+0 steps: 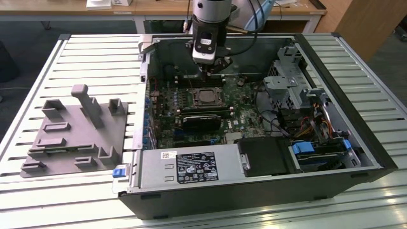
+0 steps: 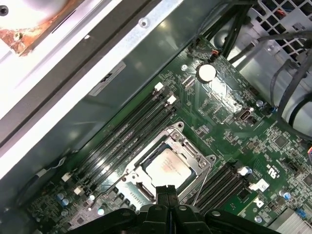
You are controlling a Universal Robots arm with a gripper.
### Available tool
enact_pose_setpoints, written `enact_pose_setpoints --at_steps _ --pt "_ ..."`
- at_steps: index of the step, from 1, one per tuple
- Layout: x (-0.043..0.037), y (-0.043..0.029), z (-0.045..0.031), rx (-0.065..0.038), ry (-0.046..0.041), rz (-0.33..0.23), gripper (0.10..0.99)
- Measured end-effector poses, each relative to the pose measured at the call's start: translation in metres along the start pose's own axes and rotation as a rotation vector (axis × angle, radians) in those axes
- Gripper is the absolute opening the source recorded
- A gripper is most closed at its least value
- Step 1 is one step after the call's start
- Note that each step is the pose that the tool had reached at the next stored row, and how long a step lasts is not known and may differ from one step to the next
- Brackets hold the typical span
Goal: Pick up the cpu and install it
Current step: 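Install the first cpu locking lever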
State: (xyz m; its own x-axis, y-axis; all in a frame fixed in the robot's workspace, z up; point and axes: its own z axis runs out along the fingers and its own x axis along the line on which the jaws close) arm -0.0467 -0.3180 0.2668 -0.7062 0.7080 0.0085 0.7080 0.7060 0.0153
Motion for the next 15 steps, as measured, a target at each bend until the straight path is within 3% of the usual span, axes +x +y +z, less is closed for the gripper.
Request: enact_pose_setpoints --at_steps 15 --pt "0.0000 0.0000 0.0000 0.001 0.0010 -0.064 0.106"
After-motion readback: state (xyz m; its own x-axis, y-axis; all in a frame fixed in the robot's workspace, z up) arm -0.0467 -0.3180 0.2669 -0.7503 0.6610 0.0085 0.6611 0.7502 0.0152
